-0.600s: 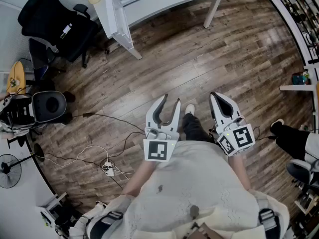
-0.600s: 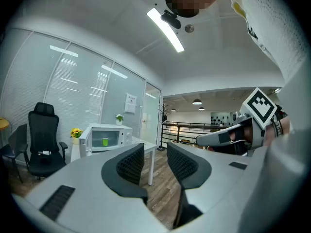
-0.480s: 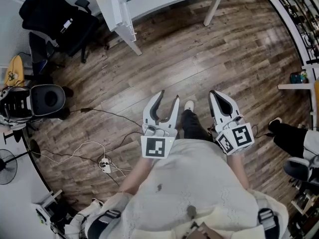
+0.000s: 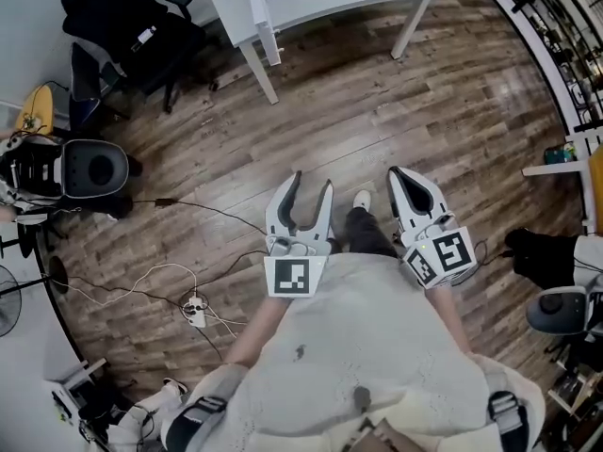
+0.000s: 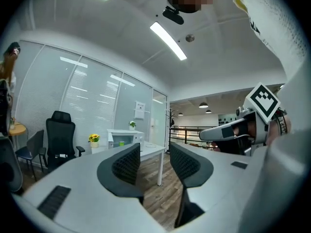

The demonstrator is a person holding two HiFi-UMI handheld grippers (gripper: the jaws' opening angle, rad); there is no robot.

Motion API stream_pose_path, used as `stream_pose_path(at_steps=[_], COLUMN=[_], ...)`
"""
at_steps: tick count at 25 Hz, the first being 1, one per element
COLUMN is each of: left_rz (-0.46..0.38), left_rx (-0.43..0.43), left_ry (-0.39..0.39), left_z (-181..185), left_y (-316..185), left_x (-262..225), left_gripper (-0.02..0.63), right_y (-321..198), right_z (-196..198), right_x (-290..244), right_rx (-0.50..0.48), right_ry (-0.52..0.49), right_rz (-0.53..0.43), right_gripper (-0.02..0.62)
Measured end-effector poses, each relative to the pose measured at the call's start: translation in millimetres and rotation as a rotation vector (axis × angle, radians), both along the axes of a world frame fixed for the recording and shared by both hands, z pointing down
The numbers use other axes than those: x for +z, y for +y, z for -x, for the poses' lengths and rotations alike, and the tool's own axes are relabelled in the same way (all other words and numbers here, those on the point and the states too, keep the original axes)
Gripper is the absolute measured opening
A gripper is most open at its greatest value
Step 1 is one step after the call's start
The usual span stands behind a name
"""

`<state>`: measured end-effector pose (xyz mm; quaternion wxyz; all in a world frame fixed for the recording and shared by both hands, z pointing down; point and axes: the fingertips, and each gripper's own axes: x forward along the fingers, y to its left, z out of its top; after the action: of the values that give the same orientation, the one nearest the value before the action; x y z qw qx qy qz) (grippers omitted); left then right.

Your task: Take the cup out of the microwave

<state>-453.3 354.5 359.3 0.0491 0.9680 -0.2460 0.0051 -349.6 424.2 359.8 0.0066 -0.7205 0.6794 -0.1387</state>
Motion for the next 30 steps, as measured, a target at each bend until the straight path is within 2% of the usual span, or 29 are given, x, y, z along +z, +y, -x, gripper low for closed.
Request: stream_pose_path(at_steps=[5, 12, 18, 30], left_rz=[0.009, -0.002, -0.015, -0.012], left_rx=[-0.036, -0.017, -0.042, -0.064], left_ry=[0.014, 0.019, 0.011, -0.03], left_z=[23, 14, -16, -101], left_y=[-4, 20, 6, -12], left_x=[-1, -3, -4, -1], left_gripper=[0.189, 0.189, 0.204, 0.209], right_y=[2, 25, 22, -7], right_z=[24, 18, -13, -96], right_x=[-5, -5, 2, 2], right_rx=[-0.018, -0.001, 0.009, -0.059], right_ry=[0.017, 0.011, 0.003, -0.01], right_rz=[-0.004, -0.014, -0.006, -0.011], right_gripper=[0.008, 0.008, 0.008, 0.009])
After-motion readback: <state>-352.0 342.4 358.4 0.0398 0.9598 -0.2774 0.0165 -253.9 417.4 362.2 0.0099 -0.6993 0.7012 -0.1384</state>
